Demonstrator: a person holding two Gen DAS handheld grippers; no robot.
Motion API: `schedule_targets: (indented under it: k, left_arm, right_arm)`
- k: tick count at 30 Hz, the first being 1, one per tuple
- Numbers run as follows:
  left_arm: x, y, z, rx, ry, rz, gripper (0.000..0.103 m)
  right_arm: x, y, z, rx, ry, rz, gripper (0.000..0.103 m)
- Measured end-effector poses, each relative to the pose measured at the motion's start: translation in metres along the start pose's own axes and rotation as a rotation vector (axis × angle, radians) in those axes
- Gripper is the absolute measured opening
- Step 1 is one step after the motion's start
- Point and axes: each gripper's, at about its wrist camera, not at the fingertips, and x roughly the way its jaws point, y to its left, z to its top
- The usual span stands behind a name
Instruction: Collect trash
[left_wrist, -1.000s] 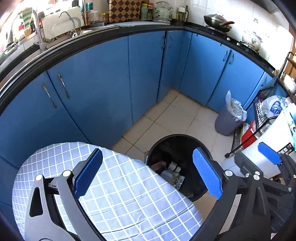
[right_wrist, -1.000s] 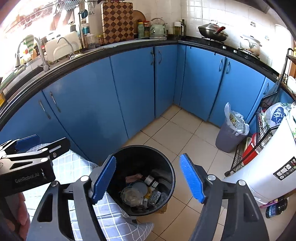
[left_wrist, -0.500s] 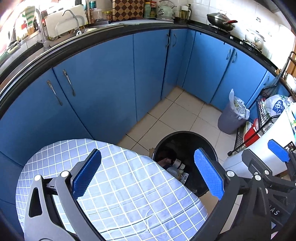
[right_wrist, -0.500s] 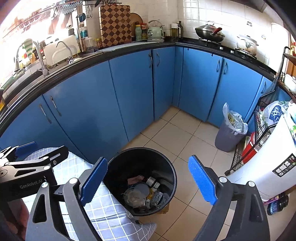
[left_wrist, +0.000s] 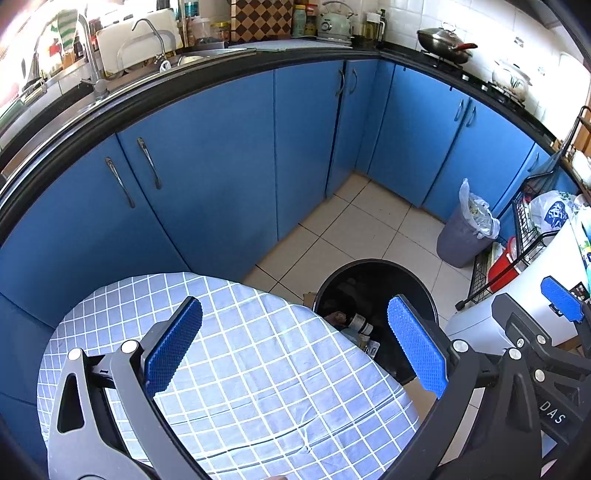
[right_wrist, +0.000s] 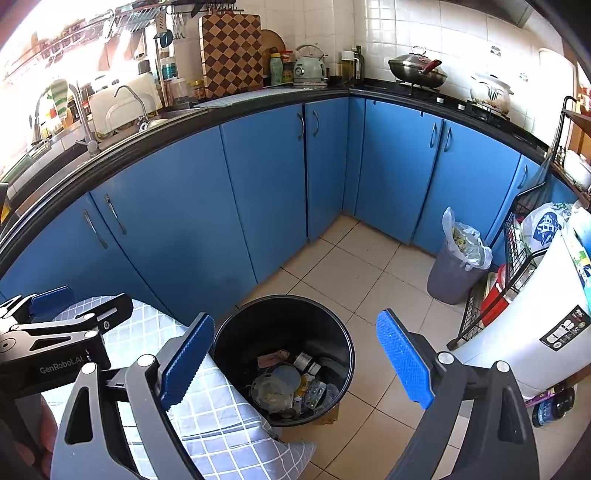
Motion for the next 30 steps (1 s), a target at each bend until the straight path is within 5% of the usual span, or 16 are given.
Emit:
schedule_targets:
  k: [30]
  left_arm:
    - [-0.006, -0.0085, -0.0017, 0.037, 0.005, 0.026, 0.099]
  right_arm:
    - [-0.0046, -0.0023, -0.0015, 0.002, 0.003, -0.008, 0.087]
